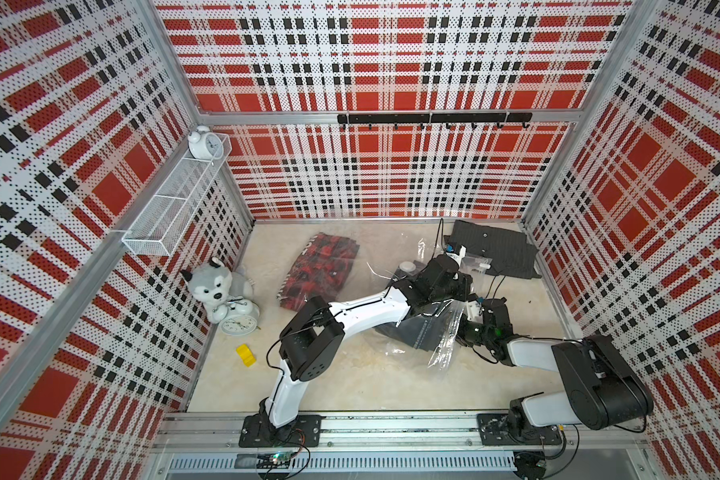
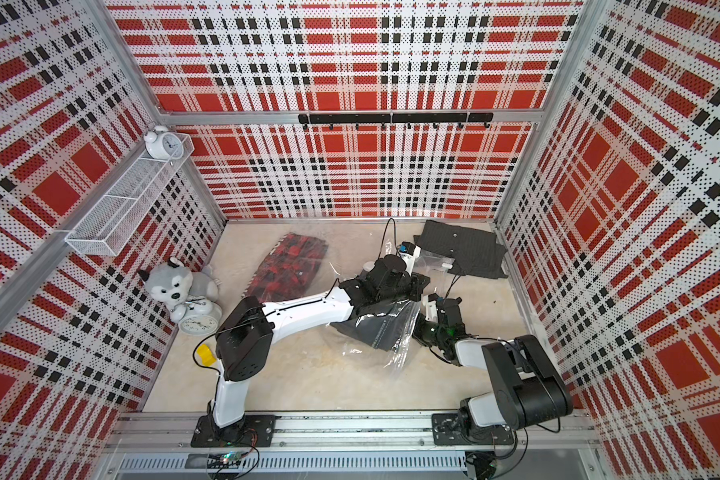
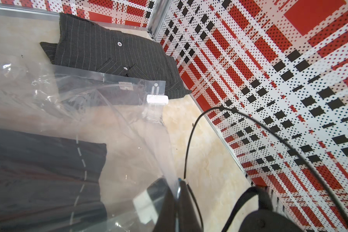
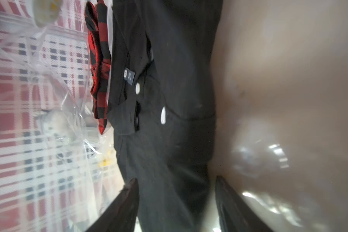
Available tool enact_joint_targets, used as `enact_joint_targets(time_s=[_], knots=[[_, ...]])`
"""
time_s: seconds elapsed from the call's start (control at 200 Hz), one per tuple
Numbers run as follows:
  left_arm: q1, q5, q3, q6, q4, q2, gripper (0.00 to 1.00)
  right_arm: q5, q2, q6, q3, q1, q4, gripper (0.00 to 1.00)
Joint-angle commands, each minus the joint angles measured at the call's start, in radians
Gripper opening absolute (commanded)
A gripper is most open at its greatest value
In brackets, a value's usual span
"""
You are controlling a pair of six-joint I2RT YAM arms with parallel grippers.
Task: Place the folded shirt into the vacuum bag
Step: Place the shirt in the vacuum bag.
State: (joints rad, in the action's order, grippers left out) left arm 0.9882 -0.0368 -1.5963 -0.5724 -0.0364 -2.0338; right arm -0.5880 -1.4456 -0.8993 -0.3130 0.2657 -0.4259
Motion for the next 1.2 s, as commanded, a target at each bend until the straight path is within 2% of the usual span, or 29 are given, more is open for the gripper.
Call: enact_joint_targets(time_s=[0.0, 0.045, 0.085, 0.23, 0.476, 0.701, 0.817, 1.017, 1.192], knots=[[0.009, -0.012, -0.026, -0.003, -0.043, 0.003, 0.0, 0.028, -0.06, -0.052, 0.001, 0.046, -0.102, 0.44], [0.011, -0.01, -0.017, -0.006, -0.047, 0.009, 0.0, 0.023, -0.086, -0.072, -0.003, 0.054, -0.142, 0.31], [0.012, -0.011, -0.008, -0.01, -0.053, 0.016, 0.0, 0.01, -0.1, -0.092, -0.004, 0.053, -0.192, 0.24], [0.017, -0.013, 0.019, -0.013, -0.062, 0.048, 0.0, -0.021, -0.103, -0.113, -0.054, 0.053, -0.227, 0.13], [0.042, -0.026, 0.046, -0.018, -0.071, 0.1, 0.0, -0.071, -0.139, -0.139, -0.151, 0.054, -0.241, 0.12], [0.065, -0.039, 0.059, -0.032, -0.096, 0.118, 0.0, -0.101, -0.258, -0.218, -0.199, 0.057, -0.365, 0.11], [0.067, -0.036, 0.055, -0.032, -0.101, 0.121, 0.0, -0.101, -0.312, -0.261, -0.216, 0.07, -0.431, 0.11], [0.067, -0.04, 0.056, -0.033, -0.114, 0.131, 0.0, -0.079, -0.371, -0.27, -0.261, 0.114, -0.428, 0.1], [0.064, -0.027, 0.067, -0.02, -0.111, 0.152, 0.0, -0.073, -0.358, -0.278, -0.237, 0.118, -0.434, 0.1]])
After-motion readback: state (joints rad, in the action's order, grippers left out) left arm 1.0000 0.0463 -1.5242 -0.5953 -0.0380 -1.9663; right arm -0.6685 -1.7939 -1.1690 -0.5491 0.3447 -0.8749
